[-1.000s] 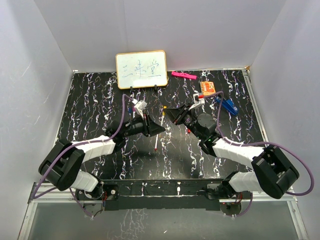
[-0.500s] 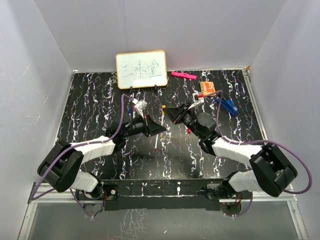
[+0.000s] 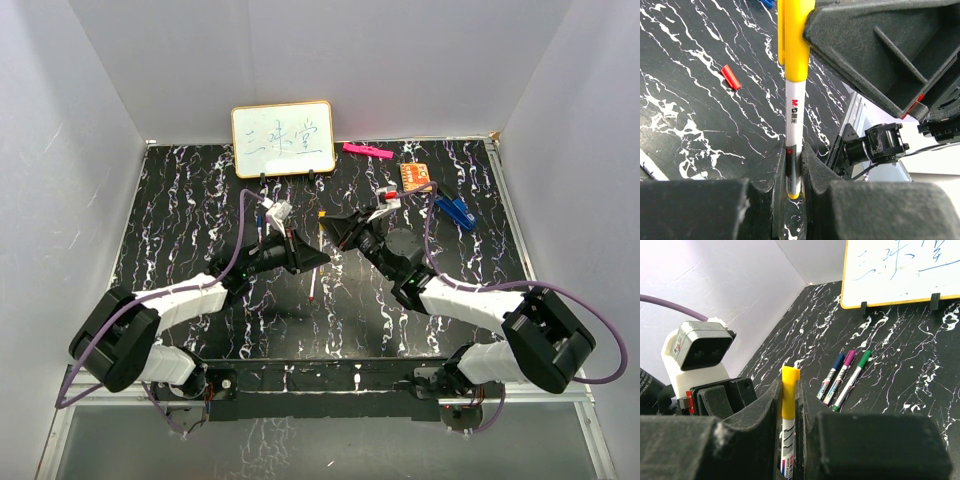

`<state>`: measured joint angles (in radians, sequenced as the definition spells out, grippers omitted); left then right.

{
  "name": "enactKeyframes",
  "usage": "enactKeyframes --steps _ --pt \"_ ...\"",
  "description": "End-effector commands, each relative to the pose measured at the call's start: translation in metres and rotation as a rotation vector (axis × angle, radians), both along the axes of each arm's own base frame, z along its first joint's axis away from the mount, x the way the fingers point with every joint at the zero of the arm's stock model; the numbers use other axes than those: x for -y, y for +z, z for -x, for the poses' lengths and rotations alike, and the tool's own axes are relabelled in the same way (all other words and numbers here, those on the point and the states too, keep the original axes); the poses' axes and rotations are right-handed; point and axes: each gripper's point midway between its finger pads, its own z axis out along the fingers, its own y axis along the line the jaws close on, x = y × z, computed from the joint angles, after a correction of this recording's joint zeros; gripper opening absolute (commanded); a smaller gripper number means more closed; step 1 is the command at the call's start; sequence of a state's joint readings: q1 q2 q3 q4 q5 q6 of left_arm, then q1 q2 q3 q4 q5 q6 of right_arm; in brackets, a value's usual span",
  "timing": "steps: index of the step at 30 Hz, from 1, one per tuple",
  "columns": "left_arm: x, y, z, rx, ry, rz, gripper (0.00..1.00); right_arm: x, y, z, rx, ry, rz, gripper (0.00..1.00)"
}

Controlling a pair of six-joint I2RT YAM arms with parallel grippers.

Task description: Insert the pens into the pen caps

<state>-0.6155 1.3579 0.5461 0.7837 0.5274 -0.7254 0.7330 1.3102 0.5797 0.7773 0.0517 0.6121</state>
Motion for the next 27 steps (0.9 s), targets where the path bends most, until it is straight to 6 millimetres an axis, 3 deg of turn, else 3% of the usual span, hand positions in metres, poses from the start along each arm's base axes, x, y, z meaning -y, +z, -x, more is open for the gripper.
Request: enactKeyframes --steps 1,16,22,27 --pt "-0.015 0.082 -0.036 0.256 0.168 0.128 0.0 -0.024 -0.063 0.046 -0.148 0.176 0.163 0.0" --pt "-0.02 0.082 -0.045 0.27 0.198 0.091 0.0 -0.028 -0.07 0.054 -0.165 0.184 0.18 0.0" --pt "-0.021 0.05 -0.048 0.193 0.193 -0.033 0.0 -0.025 -0.045 0.035 -0.116 0.097 0.168 0.0" --pt "-0.038 0.016 -0.052 0.121 0.258 -0.183 0.0 -0.012 -0.015 0.014 -0.066 -0.033 0.171 0.02"
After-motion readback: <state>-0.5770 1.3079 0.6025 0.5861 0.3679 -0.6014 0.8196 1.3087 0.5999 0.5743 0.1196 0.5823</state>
